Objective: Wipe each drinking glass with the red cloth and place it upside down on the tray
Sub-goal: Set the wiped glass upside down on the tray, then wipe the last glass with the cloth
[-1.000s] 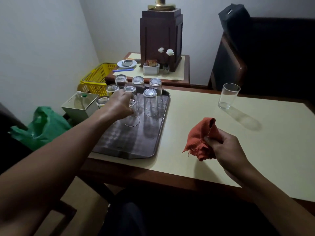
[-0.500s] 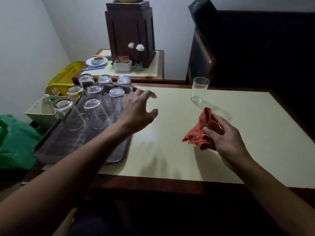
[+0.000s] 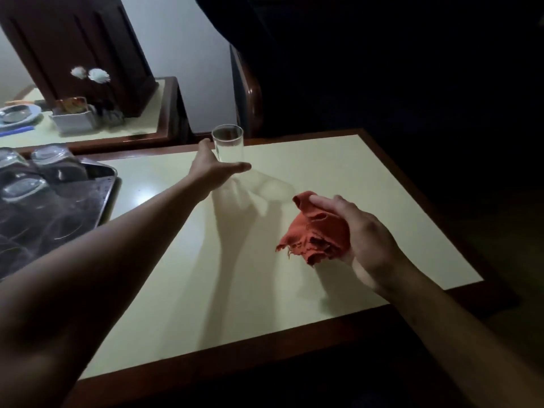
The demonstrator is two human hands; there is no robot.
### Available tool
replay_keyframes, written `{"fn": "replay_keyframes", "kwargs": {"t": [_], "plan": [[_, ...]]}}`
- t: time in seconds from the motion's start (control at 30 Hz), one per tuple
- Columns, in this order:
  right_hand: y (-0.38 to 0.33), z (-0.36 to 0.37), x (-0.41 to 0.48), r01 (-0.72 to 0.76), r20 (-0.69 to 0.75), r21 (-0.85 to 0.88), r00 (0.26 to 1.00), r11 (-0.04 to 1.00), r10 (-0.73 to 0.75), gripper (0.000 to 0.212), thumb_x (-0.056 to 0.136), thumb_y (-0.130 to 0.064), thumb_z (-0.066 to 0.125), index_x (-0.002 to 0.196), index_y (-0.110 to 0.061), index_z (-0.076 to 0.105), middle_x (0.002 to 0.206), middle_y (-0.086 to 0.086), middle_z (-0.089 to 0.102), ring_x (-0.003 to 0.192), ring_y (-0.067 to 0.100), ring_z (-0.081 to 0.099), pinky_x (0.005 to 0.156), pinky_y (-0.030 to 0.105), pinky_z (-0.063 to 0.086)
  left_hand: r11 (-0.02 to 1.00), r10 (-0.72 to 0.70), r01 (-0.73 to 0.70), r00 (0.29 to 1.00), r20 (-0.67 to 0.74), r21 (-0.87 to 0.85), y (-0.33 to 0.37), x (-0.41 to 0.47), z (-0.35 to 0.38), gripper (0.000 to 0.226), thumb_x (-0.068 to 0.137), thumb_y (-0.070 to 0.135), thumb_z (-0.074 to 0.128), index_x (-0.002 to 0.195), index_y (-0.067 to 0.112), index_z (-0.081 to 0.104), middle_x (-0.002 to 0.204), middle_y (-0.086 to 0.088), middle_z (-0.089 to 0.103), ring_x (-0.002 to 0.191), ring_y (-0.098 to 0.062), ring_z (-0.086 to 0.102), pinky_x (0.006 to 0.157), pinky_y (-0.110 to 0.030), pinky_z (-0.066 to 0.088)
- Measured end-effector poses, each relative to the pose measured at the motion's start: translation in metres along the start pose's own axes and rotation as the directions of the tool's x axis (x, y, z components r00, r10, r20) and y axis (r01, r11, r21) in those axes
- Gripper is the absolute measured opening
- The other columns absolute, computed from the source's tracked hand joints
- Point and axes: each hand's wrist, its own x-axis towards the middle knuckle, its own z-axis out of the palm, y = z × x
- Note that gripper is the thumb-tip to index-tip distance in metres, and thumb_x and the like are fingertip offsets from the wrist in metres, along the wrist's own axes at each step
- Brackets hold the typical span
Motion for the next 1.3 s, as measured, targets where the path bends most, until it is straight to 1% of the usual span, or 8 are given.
{"fn": "replay_keyframes", "kwargs": {"t": [0.23, 0.5, 0.6, 0.7, 0.87, 0.93, 1.1, 1.3], "plan": [[0.012, -0.023, 0.004, 0.087, -0.126, 0.015, 0.988, 0.996, -0.085, 0.035, 0.098, -0.006, 0.072, 0.124, -0.029, 0.069, 0.107, 0.000, 0.083, 0.098, 0.021, 0.081, 0.084, 0.041, 0.066, 0.995, 0.087, -0.091, 0.992, -0.087, -0.033, -0.003, 0.023, 0.008, 0.075, 0.058, 0.045, 0.097, 0.124, 0.026, 0.066, 0.119, 0.005, 0.072, 0.110, -0.015, 0.068, 0.087, -0.029, 0.058], [-0.017, -0.003, -0.008, 0.338, -0.226, -0.234, 0.893, 0.912, -0.389, 0.027, 0.097, -0.011, 0.075, 0.120, -0.025, 0.076, 0.110, -0.006, 0.077, 0.094, 0.009, 0.078, 0.073, 0.019, 0.063, 0.930, 0.312, -0.349, 0.917, 0.250, 0.119, 0.002, -0.104, -0.020, 0.065, 0.073, 0.035, 0.093, 0.130, 0.035, 0.062, 0.113, 0.001, 0.065, 0.098, -0.007, 0.069, 0.076, -0.026, 0.063], [-0.031, 0.024, -0.023, 0.537, -0.038, -0.632, 0.699, 0.559, -0.714, 0.032, 0.092, -0.010, 0.079, 0.124, -0.017, 0.076, 0.122, 0.000, 0.072, 0.107, 0.008, 0.069, 0.091, 0.010, 0.057, 0.920, 0.332, -0.379, 0.888, 0.319, 0.097, 0.006, -0.154, -0.040, 0.072, 0.074, 0.032, 0.093, 0.138, 0.037, 0.060, 0.114, 0.001, 0.060, 0.097, -0.011, 0.068, 0.073, -0.037, 0.065], [-0.033, 0.052, -0.047, 0.690, 0.348, -0.662, 0.630, 0.294, -0.694, 0.032, 0.091, -0.006, 0.079, 0.122, -0.013, 0.078, 0.123, 0.004, 0.072, 0.109, 0.014, 0.070, 0.097, 0.023, 0.061, 0.927, 0.329, -0.373, 0.866, 0.376, 0.048, 0.012, -0.194, -0.066, 0.075, 0.076, 0.024, 0.093, 0.140, 0.038, 0.056, 0.119, 0.003, 0.061, 0.100, -0.013, 0.067, 0.076, -0.040, 0.065], [-0.047, 0.066, -0.089, 0.606, 0.472, -0.473, 0.788, 0.640, -0.397, 0.053, 0.093, -0.004, 0.064, 0.142, -0.027, 0.068, 0.137, -0.013, 0.060, 0.119, 0.009, 0.063, 0.096, 0.026, 0.060, 0.980, 0.198, -0.187, 0.923, 0.330, -0.066, 0.016, -0.244, -0.121, 0.081, 0.059, 0.033, 0.099, 0.127, 0.035, 0.056, 0.119, -0.004, 0.067, 0.100, -0.024, 0.073, 0.078, -0.049, 0.065], [-0.058, 0.070, -0.104, 0.538, 0.454, -0.387, 0.818, 0.749, -0.353, 0.056, 0.096, -0.002, 0.062, 0.145, -0.031, 0.064, 0.133, -0.012, 0.063, 0.113, 0.012, 0.068, 0.089, 0.028, 0.062, 0.978, 0.134, -0.089, 0.961, 0.242, -0.188, 0.018, -0.264, -0.134, 0.078, 0.059, 0.037, 0.100, 0.124, 0.025, 0.057, 0.116, -0.011, 0.072, 0.092, -0.021, 0.076, 0.074, -0.038, 0.065], [-0.076, 0.090, -0.133, 0.437, 0.311, -0.243, 0.881, 0.866, -0.358, 0.033, 0.102, -0.001, 0.064, 0.124, -0.024, 0.068, 0.101, -0.001, 0.080, 0.087, 0.011, 0.078, 0.068, 0.022, 0.059, 0.905, 0.069, 0.020, 0.979, 0.192, -0.425, 0.033, -0.313, -0.160, 0.057, 0.080, -0.003, 0.082, 0.127, 0.015, 0.056, 0.120, -0.017, 0.072, 0.091, -0.021, 0.074, 0.074, -0.030, 0.061], [-0.081, 0.098, -0.160, 0.464, 0.332, -0.282, 0.868, 0.840, -0.369, 0.041, 0.102, 0.007, 0.058, 0.110, -0.027, 0.079, 0.103, -0.001, 0.079, 0.094, 0.015, 0.077, 0.076, 0.024, 0.061, 0.833, 0.098, 0.004, 0.983, 0.155, -0.553, 0.036, -0.356, -0.181, 0.062, 0.076, 0.009, 0.087, 0.130, 0.007, 0.056, 0.117, -0.009, 0.078, 0.098, -0.020, 0.075, 0.087, -0.035, 0.057]]}}
